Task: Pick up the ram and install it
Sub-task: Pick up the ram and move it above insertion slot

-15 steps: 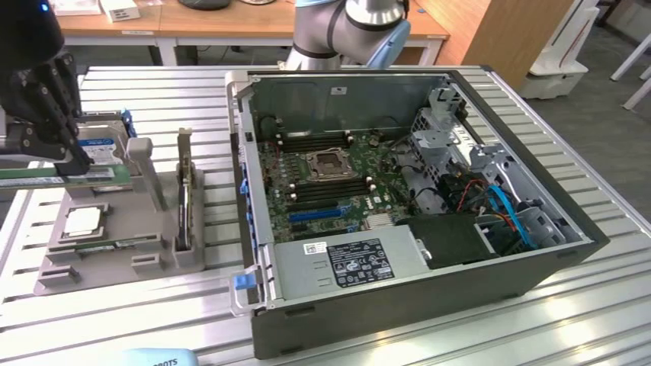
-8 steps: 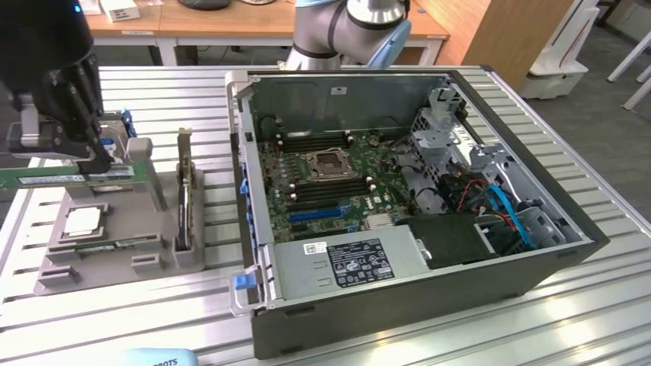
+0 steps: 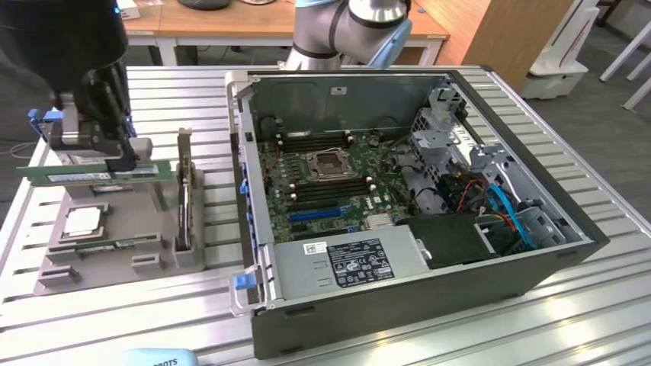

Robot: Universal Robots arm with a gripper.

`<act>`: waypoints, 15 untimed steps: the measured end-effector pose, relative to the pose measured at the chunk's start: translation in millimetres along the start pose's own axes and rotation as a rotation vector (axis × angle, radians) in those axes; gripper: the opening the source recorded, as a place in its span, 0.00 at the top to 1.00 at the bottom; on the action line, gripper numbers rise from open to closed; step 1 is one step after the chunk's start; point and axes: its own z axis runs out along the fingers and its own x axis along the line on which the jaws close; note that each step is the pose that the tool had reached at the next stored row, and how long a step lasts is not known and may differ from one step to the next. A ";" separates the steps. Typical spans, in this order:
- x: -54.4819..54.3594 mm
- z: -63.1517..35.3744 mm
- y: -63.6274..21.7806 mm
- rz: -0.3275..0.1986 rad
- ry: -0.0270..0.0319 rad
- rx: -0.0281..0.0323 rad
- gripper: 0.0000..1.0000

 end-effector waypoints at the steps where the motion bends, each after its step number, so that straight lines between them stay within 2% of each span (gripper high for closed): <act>1: -0.1 0.0 -2.8 0.000 0.0001 -0.0001 0.88; 15: -2.3 -0.6 -44.3 0.000 0.0002 -0.0021 0.88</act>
